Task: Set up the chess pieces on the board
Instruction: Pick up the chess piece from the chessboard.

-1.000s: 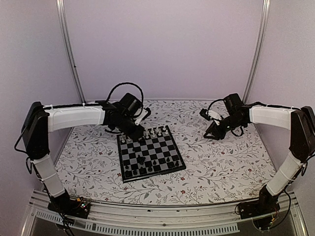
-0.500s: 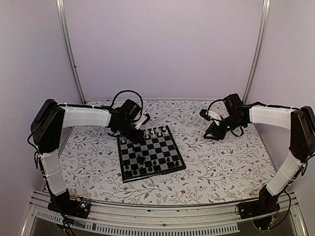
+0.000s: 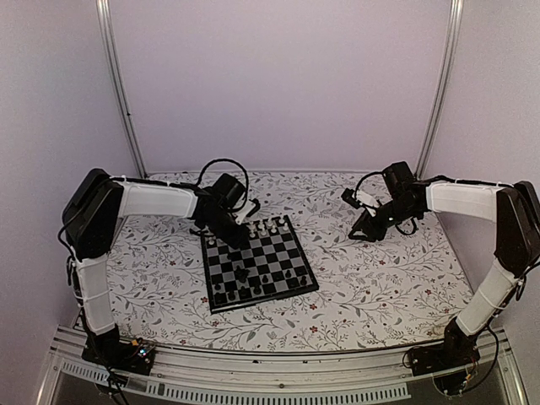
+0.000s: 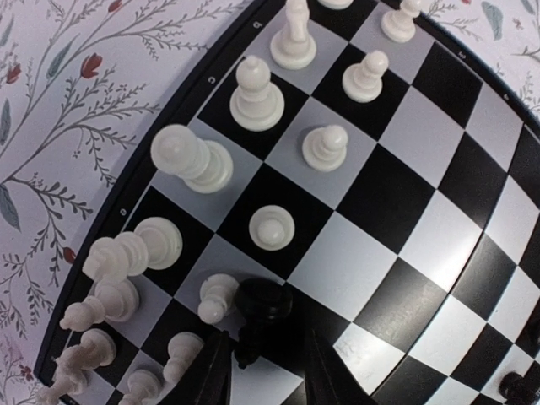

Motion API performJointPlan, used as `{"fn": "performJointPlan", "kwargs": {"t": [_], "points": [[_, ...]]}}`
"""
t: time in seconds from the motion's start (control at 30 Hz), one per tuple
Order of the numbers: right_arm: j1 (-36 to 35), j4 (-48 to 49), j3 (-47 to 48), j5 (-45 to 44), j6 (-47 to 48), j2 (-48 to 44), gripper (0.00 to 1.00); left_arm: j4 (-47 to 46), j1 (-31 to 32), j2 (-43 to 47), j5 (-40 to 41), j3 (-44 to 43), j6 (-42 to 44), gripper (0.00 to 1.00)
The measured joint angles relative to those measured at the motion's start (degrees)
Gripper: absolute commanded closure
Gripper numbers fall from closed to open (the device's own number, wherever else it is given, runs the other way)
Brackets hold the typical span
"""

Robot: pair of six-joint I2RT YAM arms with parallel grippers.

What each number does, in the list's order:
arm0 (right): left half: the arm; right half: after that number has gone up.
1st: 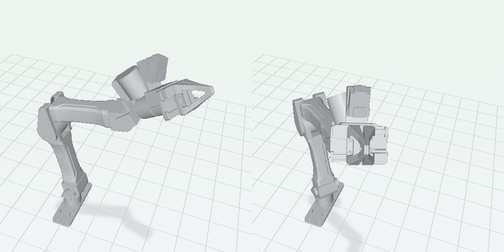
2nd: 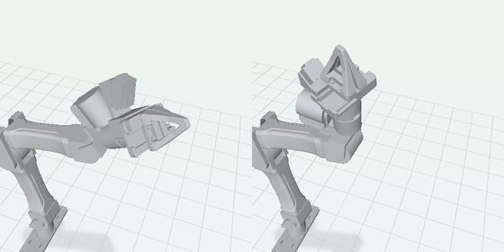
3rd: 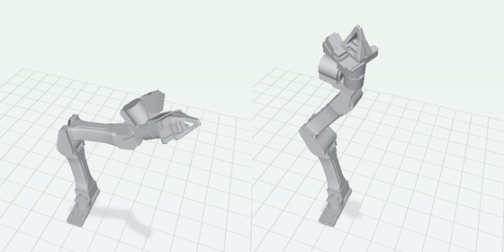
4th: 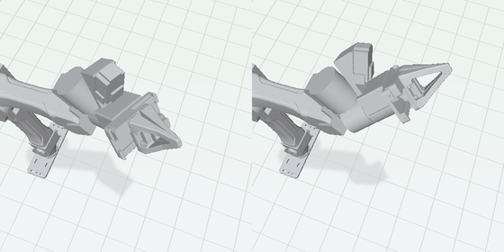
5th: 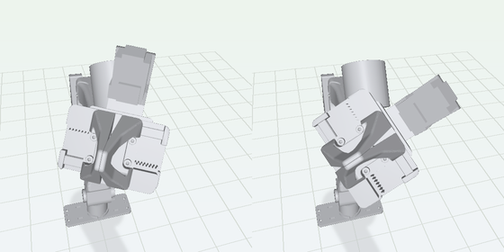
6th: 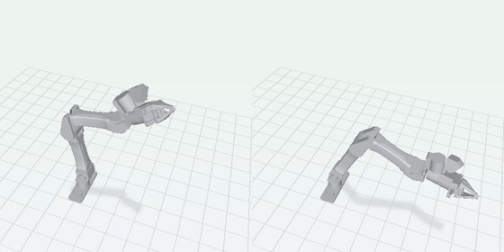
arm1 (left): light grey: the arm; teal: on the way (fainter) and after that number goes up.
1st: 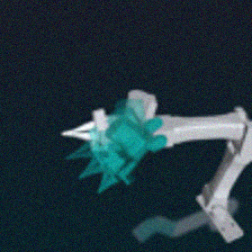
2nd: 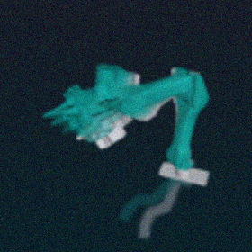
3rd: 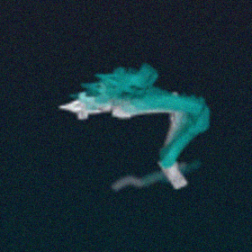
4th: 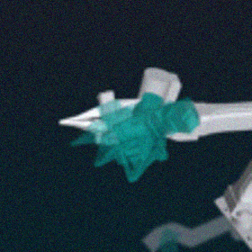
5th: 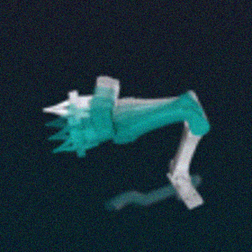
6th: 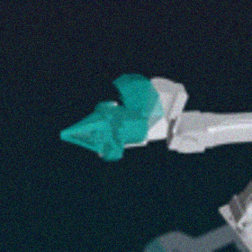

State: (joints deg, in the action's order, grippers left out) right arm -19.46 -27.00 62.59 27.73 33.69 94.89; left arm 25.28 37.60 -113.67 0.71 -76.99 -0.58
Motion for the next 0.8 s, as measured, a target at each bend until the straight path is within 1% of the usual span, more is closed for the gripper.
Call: {"fn": "performJointPlan", "kwargs": {"t": [0.13, 0.3, 0.4, 0.63, 0.8], "points": [[0.0, 0.0, 0.0, 0.0, 0.0, 0.0, 0.64, 0.5, 0.0, -0.8, -0.1, -0.4, 0.1, 0.71], [0.0, 0.0, 0.0, 0.1, 0.2, 0.1, 0.64, 1.0, 0.0, -0.8, 0.0, -0.7, 0.2, 0.77], [0.0, -0.2, 0.0, 0.1, 0.2, 0.2, 0.64, 1.5, 0.0, -0.8, 0.0, -0.7, 0.0, 0.79], [0.0, -0.9, 0.3, 0.3, 0.2, 1.0, 0.64, 1.9, 0.0, -0.8, 0.0, -0.7, -0.1, 0.81], [0.0, -1.1, 0.5, 0.5, 0.2, 1.0, 0.64, 1.9, 0.0, -0.9, -0.3, -0.7, -0.1, 0.80]]}}
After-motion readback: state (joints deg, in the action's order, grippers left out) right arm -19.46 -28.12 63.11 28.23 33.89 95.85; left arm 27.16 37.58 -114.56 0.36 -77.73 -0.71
